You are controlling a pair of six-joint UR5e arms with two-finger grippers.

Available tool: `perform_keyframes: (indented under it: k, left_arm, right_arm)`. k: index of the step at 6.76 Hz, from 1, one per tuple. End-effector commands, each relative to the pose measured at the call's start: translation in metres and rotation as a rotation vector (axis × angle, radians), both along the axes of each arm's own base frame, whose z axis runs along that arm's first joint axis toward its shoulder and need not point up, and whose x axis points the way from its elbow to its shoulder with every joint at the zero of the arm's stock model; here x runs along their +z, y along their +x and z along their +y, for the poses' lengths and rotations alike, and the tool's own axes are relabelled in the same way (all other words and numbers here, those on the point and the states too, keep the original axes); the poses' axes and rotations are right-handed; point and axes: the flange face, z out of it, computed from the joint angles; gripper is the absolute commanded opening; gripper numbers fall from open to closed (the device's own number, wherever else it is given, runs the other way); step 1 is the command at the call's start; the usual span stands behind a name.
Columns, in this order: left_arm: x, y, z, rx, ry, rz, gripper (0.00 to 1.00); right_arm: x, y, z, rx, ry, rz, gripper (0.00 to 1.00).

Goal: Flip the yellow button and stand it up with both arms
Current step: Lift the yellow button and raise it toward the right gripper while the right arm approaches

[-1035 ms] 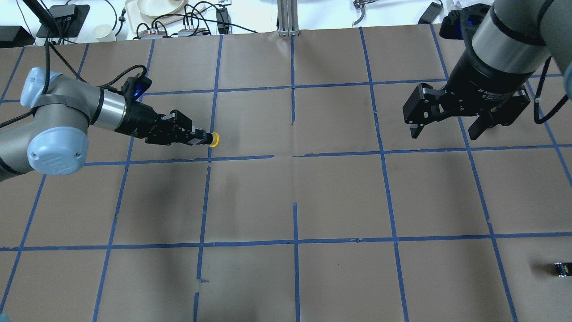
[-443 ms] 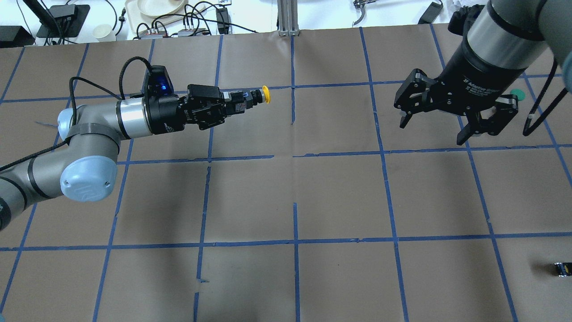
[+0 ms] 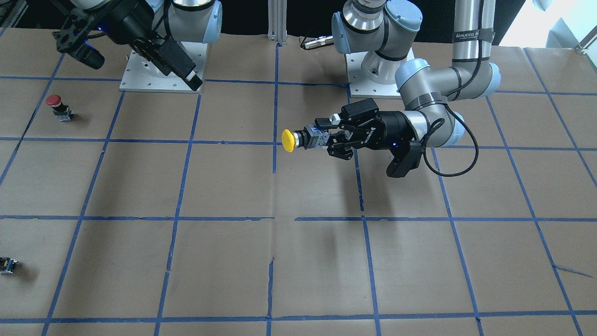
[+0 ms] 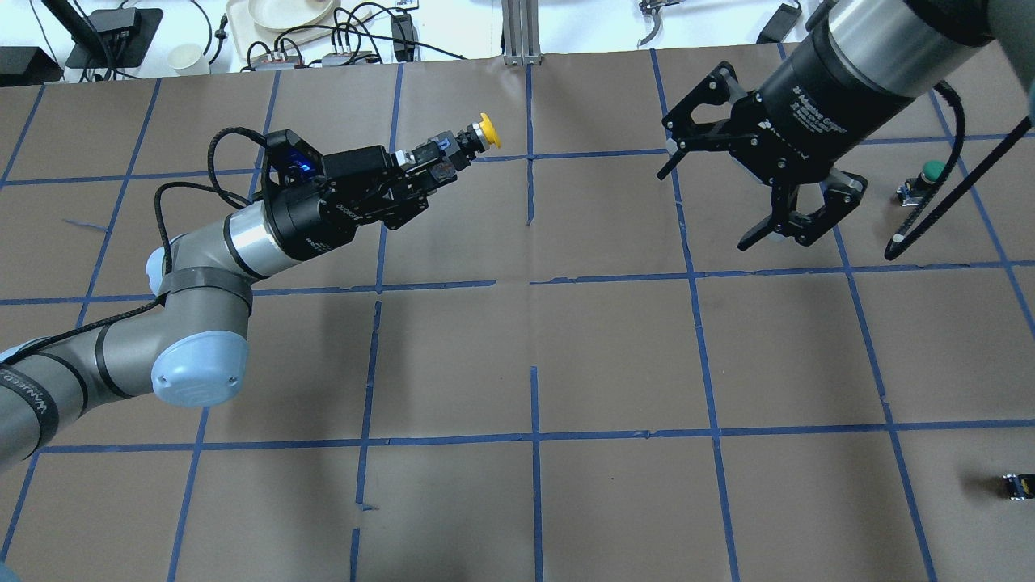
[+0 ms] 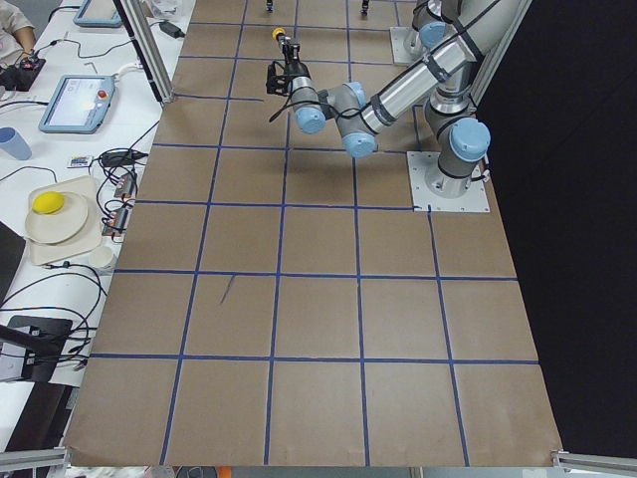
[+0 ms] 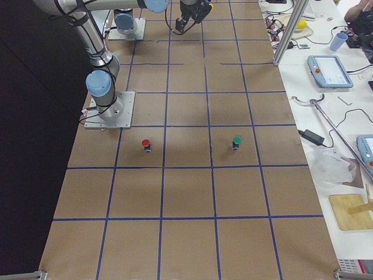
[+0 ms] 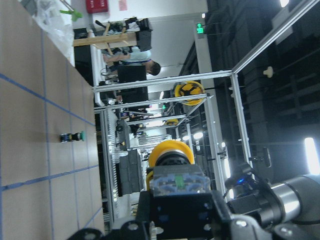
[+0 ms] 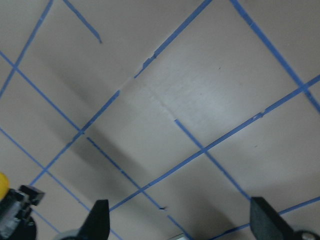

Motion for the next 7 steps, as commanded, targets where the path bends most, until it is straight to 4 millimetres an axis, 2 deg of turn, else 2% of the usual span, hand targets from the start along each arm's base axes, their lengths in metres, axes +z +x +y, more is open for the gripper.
perform_keyframes:
  k: [1, 2, 3, 4, 5, 6, 7]
  left_arm:
    - [0.01, -0.016, 0.005, -0.034, -0.04, 0.092, 0.02]
    - [0.017, -0.025, 0.004, -0.059, -0.043, 0.111, 0.02]
    - [0.023, -0.049, 0.007, -0.113, -0.049, 0.109, 0.02]
    - [0.031, -0.068, 0.009, -0.157, -0.069, 0.098, 0.02]
    - [0.042, -0.079, 0.006, -0.182, -0.091, 0.098, 0.02]
    - [0.049, -0.089, 0.005, -0.203, -0.099, 0.1, 0.02]
    - [0.049, -0.094, 0.007, -0.214, -0.098, 0.099, 0.03]
  right_arm:
    - [0.014, -0.011, -0.01, -0.195, 0.053, -0.2, 1.0]
    - [0.022, -0.001, -0.016, -0.272, 0.093, -0.328, 1.0]
    - [0.026, 0.003, -0.021, -0.263, 0.029, -0.363, 1.0]
    - [0.021, 0.023, -0.02, -0.225, 0.05, -0.407, 1.0]
    - [0.017, 0.044, -0.016, -0.191, 0.068, -0.412, 1.0]
    - [0.008, 0.044, -0.032, -0.209, 0.091, -0.42, 1.0]
    - [0.006, 0.044, -0.037, -0.229, 0.102, -0.425, 1.0]
